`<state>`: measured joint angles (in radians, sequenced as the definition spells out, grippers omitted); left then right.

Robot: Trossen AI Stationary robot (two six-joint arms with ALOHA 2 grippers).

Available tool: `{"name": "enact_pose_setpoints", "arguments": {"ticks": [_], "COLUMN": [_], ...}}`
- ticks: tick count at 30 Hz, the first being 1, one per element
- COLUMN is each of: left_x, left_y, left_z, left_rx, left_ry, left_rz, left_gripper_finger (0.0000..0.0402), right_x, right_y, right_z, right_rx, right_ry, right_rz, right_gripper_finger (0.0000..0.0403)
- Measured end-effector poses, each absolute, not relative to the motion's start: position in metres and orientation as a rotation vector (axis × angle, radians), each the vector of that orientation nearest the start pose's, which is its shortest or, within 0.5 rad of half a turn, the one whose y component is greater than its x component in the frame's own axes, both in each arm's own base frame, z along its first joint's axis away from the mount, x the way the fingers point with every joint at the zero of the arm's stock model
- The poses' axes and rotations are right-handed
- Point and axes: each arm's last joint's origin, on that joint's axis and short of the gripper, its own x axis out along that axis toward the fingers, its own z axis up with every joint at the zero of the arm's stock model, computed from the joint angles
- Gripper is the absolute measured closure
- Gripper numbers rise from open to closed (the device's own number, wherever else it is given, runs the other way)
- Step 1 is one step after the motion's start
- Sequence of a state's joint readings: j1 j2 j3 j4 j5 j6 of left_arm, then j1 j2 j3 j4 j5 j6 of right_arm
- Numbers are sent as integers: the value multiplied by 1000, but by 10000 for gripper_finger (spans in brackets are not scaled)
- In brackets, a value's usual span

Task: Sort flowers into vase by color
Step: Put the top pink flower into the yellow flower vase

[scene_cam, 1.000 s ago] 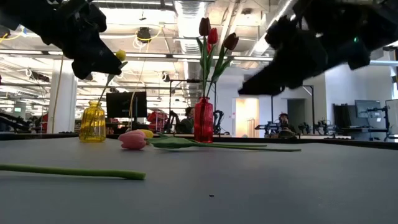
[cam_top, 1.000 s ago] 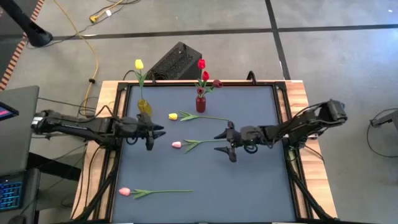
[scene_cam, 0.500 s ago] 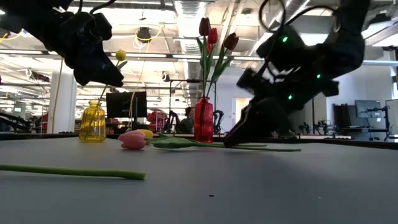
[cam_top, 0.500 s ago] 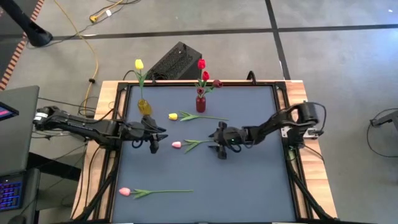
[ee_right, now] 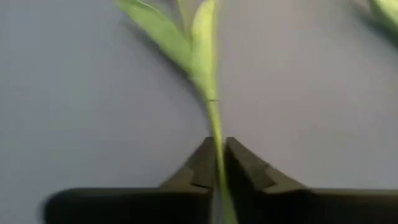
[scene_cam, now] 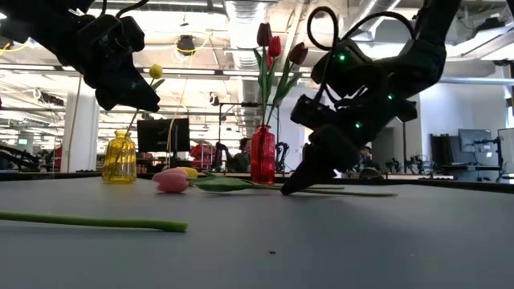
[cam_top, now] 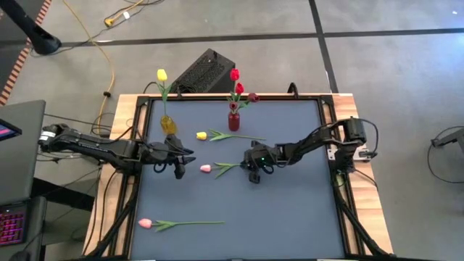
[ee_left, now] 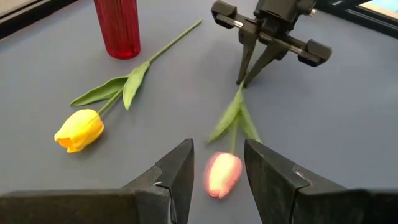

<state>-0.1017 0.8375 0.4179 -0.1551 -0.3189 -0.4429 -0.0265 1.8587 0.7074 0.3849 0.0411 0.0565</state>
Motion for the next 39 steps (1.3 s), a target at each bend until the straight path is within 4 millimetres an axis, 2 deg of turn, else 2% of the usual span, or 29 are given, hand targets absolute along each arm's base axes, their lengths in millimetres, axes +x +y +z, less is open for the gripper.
{"name": "enact_pose_setpoints", "arguments": {"ticks": [2, 3, 11, 14, 21, 25, 31, 34, 39], "left_x": [171, 172, 171, 171, 171, 174, 182, 185, 201], "left_y": [-8, -9, -10, -10, -11, -10, -14, -19, -29], "left_z": [203, 203, 201, 201, 201, 204, 211, 213, 211], "left_rx": [-311, -314, -343, -343, -332, -312, -245, -206, -140], "left_ry": [506, 507, 535, 537, 538, 461, 155, 23, -81], "left_rz": [327, 323, 270, 267, 262, 270, 156, 113, 62], "left_gripper_finger": [273, 273, 273, 273, 273, 273, 273, 273, 273], "right_x": [321, 321, 304, 293, 254, 245, 251, 261, 287], "right_y": [-9, -9, -2, 1, 2, 8, 24, 31, 38], "right_z": [94, 95, 119, 132, 158, 176, 192, 195, 192], "right_rx": [67, 80, 76, 50, 86, 130, 140, 147, 150], "right_ry": [756, 752, 744, 595, 200, -11, -187, -219, -236], "right_rz": [-63, -59, -33, -10, 14, 66, 124, 135, 149], "right_gripper_finger": [377, 379, 363, 379, 379, 379, 379, 379, 379]}}
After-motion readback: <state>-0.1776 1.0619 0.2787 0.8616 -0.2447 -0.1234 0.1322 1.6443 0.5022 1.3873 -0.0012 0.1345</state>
